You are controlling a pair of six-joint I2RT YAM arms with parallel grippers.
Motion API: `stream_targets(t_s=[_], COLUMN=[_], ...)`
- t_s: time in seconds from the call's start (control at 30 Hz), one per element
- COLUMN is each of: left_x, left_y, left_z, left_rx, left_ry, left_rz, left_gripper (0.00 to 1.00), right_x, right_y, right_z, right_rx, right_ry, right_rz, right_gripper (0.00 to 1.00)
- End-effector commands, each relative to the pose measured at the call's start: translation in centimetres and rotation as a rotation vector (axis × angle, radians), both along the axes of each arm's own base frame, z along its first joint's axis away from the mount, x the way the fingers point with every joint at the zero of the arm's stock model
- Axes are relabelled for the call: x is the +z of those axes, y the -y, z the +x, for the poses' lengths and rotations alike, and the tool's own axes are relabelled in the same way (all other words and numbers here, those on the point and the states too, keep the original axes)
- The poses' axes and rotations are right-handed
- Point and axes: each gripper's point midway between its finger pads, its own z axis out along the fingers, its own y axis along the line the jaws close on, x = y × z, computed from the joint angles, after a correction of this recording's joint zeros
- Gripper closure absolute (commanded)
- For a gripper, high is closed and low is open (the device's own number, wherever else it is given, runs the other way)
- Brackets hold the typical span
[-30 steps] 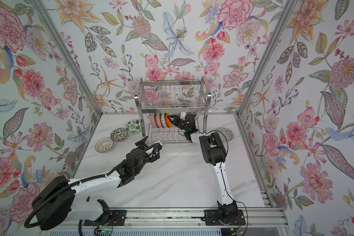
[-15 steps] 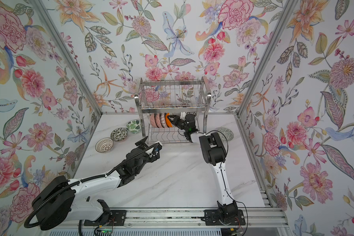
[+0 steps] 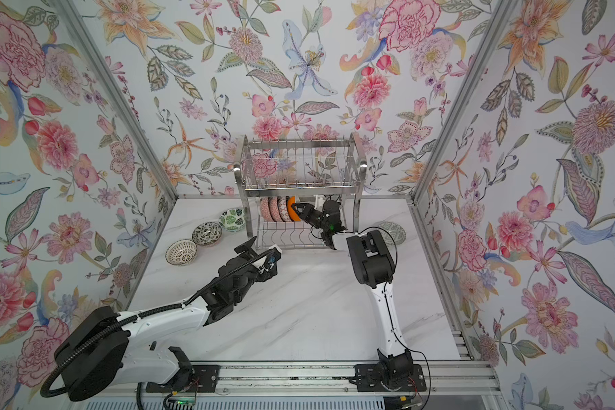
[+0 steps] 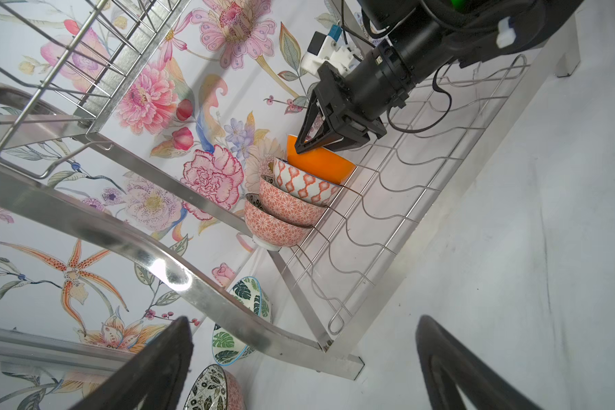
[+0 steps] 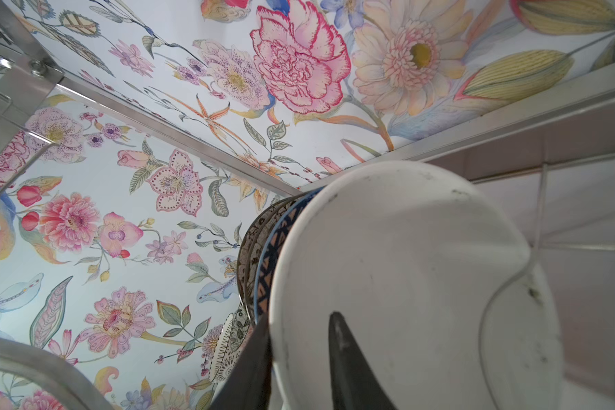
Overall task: Load bowls into a dish rack
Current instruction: Place the bowl in the dish rack.
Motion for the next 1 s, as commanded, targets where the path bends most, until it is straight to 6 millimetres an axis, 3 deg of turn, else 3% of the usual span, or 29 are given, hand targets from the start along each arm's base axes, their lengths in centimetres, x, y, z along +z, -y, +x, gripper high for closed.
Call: stream_targets(t_s=[0.0,0.97], left_x=[0.7,0.7], left_y=[0.0,0.1], left_z=[-0.5,-0.5], left_rx=[-0.008,-0.009], left_ry=[0.024,0.026], left_rz=[-0.005,-0.003], left_gripper=[0.01,0.01], right_x=[2.7,4.0], right_y=[0.3,2.1], right_z=[-0.7,-4.4], right_rx=[0.003,-0.035], right_ry=[0.052,0.081], right_rz=[-0.002,-0.051], right_gripper=[0.71,0.61])
